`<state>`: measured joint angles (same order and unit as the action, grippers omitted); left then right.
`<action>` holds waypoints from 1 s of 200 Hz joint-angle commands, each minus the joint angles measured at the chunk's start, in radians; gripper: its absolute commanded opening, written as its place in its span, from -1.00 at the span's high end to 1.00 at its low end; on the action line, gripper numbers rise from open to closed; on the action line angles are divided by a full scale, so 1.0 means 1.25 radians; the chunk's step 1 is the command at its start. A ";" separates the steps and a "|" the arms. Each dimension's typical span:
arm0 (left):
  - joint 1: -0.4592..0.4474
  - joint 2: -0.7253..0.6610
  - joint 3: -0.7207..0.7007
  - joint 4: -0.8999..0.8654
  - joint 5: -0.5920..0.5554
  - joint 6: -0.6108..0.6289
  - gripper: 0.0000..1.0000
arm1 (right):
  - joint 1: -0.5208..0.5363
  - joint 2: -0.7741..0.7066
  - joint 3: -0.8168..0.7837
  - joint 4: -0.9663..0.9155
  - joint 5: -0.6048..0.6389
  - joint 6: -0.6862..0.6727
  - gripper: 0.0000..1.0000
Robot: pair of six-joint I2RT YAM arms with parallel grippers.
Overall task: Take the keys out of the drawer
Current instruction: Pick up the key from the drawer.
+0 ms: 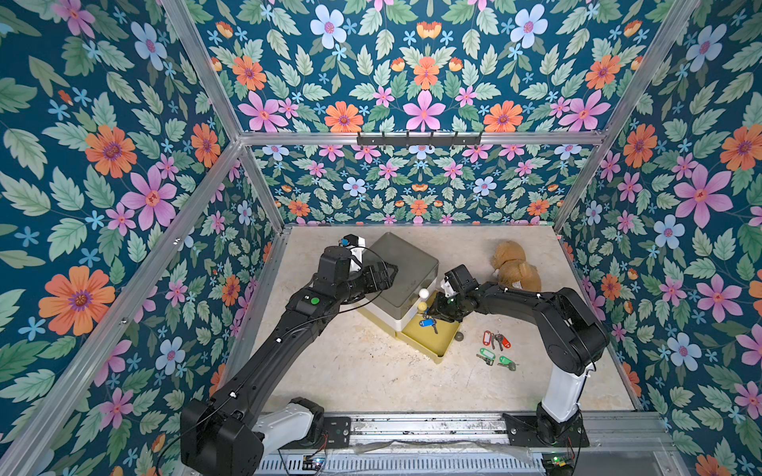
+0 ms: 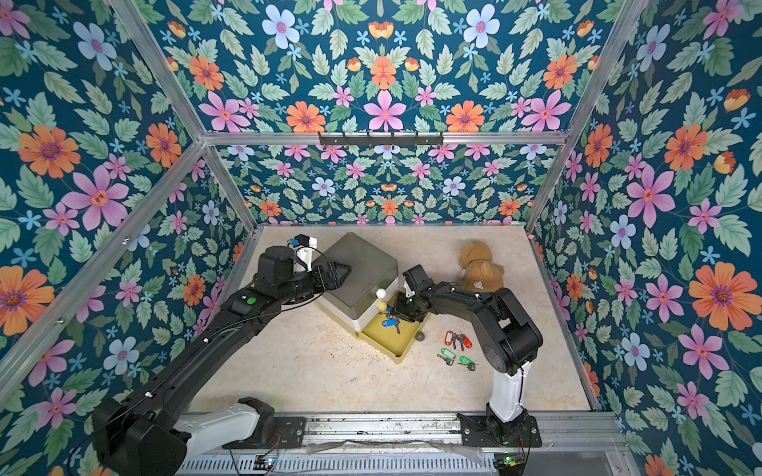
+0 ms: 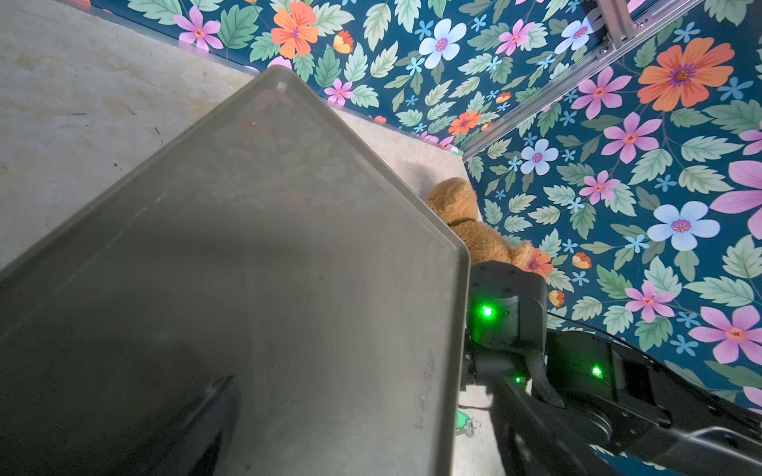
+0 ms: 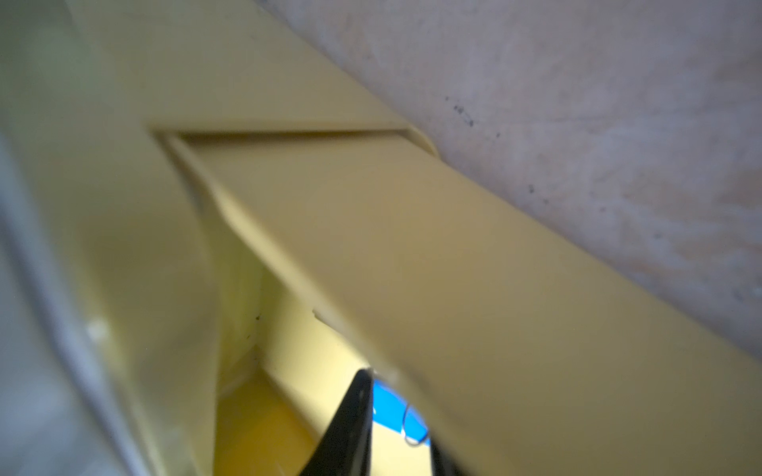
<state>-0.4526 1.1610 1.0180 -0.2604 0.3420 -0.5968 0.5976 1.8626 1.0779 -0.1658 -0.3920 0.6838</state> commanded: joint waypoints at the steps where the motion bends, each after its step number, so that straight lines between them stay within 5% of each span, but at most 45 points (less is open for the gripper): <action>1: 0.000 -0.003 -0.001 0.013 -0.002 0.005 -0.98 | 0.002 0.006 0.007 -0.012 0.017 -0.002 0.47; 67: 0.000 -0.009 -0.008 0.012 -0.002 0.003 -0.99 | 0.002 0.023 0.016 -0.008 0.032 -0.004 0.52; 200: 0.000 -0.012 -0.022 0.032 0.006 -0.018 -0.99 | 0.002 -0.036 -0.012 -0.021 0.078 -0.010 0.93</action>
<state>-0.4526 1.1481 0.9932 -0.2359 0.3428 -0.6056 0.5983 1.8442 1.0695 -0.1711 -0.3305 0.6830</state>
